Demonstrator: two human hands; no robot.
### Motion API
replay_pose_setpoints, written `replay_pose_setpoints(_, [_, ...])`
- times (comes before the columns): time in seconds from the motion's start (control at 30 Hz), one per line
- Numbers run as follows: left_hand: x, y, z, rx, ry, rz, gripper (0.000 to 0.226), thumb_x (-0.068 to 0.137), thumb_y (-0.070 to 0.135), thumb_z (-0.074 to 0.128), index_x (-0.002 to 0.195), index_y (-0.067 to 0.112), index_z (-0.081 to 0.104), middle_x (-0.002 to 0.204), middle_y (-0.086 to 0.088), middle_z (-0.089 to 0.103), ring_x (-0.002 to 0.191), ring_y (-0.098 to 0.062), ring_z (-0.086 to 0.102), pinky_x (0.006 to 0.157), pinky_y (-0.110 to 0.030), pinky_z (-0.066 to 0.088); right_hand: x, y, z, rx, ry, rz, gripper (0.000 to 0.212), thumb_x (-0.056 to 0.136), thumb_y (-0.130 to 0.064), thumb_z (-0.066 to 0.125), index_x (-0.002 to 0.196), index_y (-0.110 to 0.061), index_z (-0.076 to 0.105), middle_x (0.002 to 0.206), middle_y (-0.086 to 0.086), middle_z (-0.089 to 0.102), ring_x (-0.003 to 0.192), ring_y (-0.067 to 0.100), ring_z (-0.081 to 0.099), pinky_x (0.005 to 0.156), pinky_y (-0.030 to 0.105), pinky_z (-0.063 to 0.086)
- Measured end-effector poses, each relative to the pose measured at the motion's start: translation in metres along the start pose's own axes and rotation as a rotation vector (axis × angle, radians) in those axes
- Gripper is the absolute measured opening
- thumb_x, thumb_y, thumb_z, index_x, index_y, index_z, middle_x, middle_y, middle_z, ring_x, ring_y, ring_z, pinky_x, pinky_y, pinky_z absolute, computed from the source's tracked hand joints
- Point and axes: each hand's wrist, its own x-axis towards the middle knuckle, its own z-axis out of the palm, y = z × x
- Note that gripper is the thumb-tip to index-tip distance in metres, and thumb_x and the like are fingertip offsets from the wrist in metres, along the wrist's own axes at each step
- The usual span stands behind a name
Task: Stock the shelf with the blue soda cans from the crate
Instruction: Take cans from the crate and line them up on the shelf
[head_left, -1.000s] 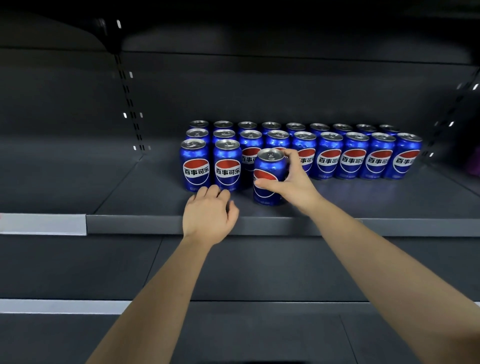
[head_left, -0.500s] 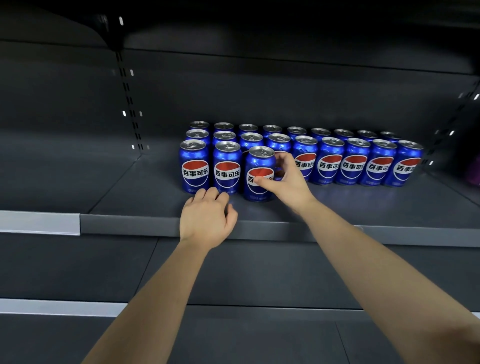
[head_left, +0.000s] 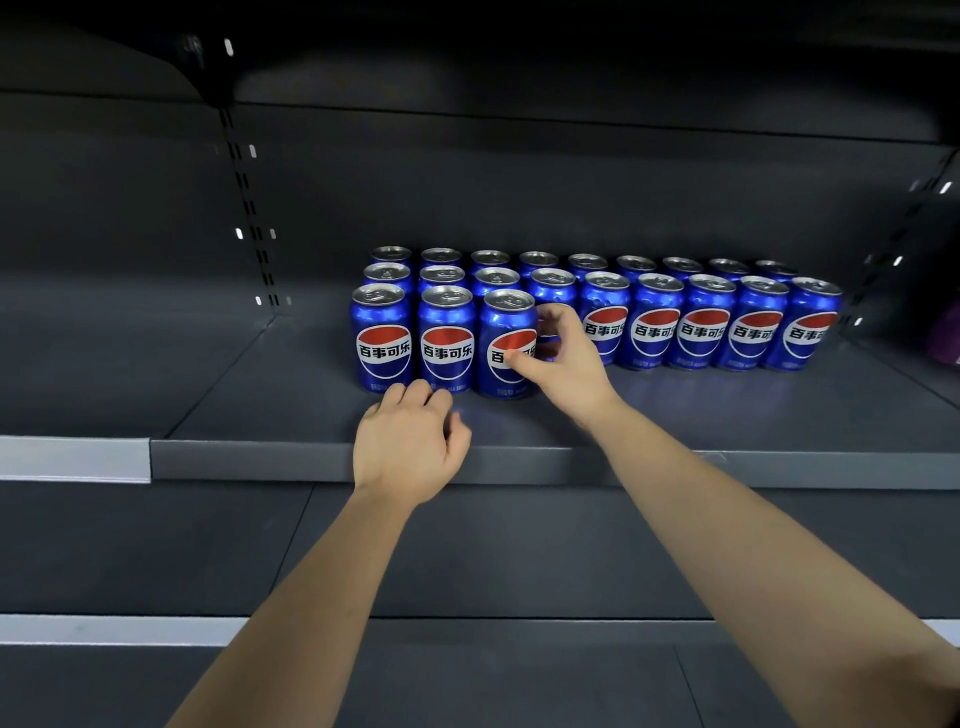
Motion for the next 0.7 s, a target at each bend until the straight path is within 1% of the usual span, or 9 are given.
replay_pose_setpoints(0.1, [-0.0004, -0.0003, -0.0002, -0.001, 0.000, 0.001, 0.035, 0.083, 0.036, 0.034, 0.077, 0.015, 0.062, 0.074, 0.001, 0.055, 0.071, -0.022, 0.049, 0.057, -0.027, 0.030, 0.0020, -0.0008, 0.0031, -0.023, 0.033, -0.004, 0.063, 0.077, -0.021, 0.080, 0.131, -0.017, 0.047, 0.115, -0.013, 0.058, 0.102, 0.001, 0.058, 0.088, 0.019, 0.048])
replay_pose_setpoints(0.2, [-0.0008, -0.0008, -0.0001, -0.001, 0.001, 0.002, 0.034, 0.083, 0.036, 0.035, 0.076, 0.015, 0.062, 0.074, 0.001, 0.055, 0.071, -0.022, 0.049, 0.057, -0.027, 0.030, 0.0024, -0.0015, 0.0042, -0.039, 0.032, -0.005, 0.067, 0.078, -0.022, 0.080, 0.135, -0.015, 0.046, 0.118, -0.009, 0.057, 0.097, -0.004, 0.056, 0.080, 0.009, 0.045])
replay_pose_setpoints(0.23, [-0.0009, -0.0011, -0.0001, -0.001, 0.002, 0.002, 0.034, 0.083, 0.036, 0.036, 0.076, 0.015, 0.062, 0.074, 0.001, 0.055, 0.071, -0.021, 0.049, 0.057, -0.027, 0.030, 0.0028, -0.0008, 0.0042, -0.043, 0.033, -0.005, 0.068, 0.078, -0.022, 0.080, 0.136, -0.015, 0.046, 0.120, -0.009, 0.058, 0.097, -0.005, 0.056, 0.078, 0.008, 0.044])
replay_pose_setpoints(0.33, [-0.0004, -0.0019, 0.0002, -0.006, 0.000, 0.002, 0.034, 0.083, 0.037, 0.035, 0.076, 0.016, 0.062, 0.074, 0.002, 0.055, 0.071, -0.020, 0.049, 0.057, -0.027, 0.030, 0.0024, -0.0016, 0.0036, -0.045, 0.034, 0.001, 0.068, 0.078, -0.023, 0.080, 0.136, -0.015, 0.046, 0.122, -0.007, 0.058, 0.103, 0.003, 0.056, 0.079, 0.010, 0.044])
replay_pose_setpoints(0.47, [0.0000, -0.0016, 0.0003, -0.015, -0.006, -0.005, 0.035, 0.082, 0.037, 0.035, 0.077, 0.016, 0.062, 0.074, 0.002, 0.055, 0.071, -0.021, 0.049, 0.056, -0.027, 0.031, 0.0011, -0.0023, 0.0053, -0.050, 0.052, -0.005, 0.067, 0.077, -0.024, 0.081, 0.134, -0.015, 0.047, 0.123, -0.006, 0.059, 0.105, 0.005, 0.057, 0.090, 0.021, 0.049])
replay_pose_setpoints(0.53, [-0.0004, -0.0009, -0.0003, -0.016, -0.001, -0.010, 0.035, 0.082, 0.036, 0.034, 0.077, 0.016, 0.062, 0.074, 0.002, 0.055, 0.071, -0.021, 0.049, 0.055, -0.027, 0.031, 0.0000, -0.0027, 0.0071, -0.056, 0.069, -0.008, 0.066, 0.076, -0.025, 0.082, 0.133, -0.015, 0.048, 0.122, -0.005, 0.060, 0.106, 0.007, 0.058, 0.091, 0.023, 0.050])
replay_pose_setpoints(0.57, [-0.0006, -0.0004, -0.0007, -0.016, 0.001, -0.012, 0.035, 0.082, 0.036, 0.034, 0.076, 0.015, 0.062, 0.074, 0.002, 0.054, 0.070, -0.021, 0.049, 0.055, -0.027, 0.031, -0.0005, -0.0023, 0.0081, -0.059, 0.079, -0.011, 0.066, 0.076, -0.026, 0.082, 0.132, -0.015, 0.048, 0.122, -0.004, 0.061, 0.106, 0.007, 0.059, 0.089, 0.022, 0.050])
replay_pose_setpoints(0.67, [-0.0012, 0.0016, -0.0014, -0.007, 0.003, -0.013, 0.034, 0.082, 0.034, 0.034, 0.075, 0.013, 0.061, 0.073, -0.001, 0.055, 0.069, -0.023, 0.049, 0.054, -0.027, 0.030, -0.0023, -0.0032, 0.0102, -0.062, 0.099, -0.014, 0.066, 0.076, -0.027, 0.082, 0.131, -0.015, 0.048, 0.121, -0.005, 0.061, 0.104, 0.007, 0.058, 0.081, 0.012, 0.045])
replay_pose_setpoints(0.7, [-0.0012, 0.0022, -0.0014, -0.003, 0.006, -0.013, 0.034, 0.082, 0.033, 0.034, 0.075, 0.013, 0.060, 0.073, -0.001, 0.055, 0.069, -0.024, 0.050, 0.054, -0.027, 0.029, -0.0027, -0.0033, 0.0106, -0.061, 0.101, -0.014, 0.066, 0.076, -0.027, 0.082, 0.131, -0.015, 0.048, 0.121, -0.004, 0.061, 0.104, 0.007, 0.058, 0.080, 0.010, 0.045])
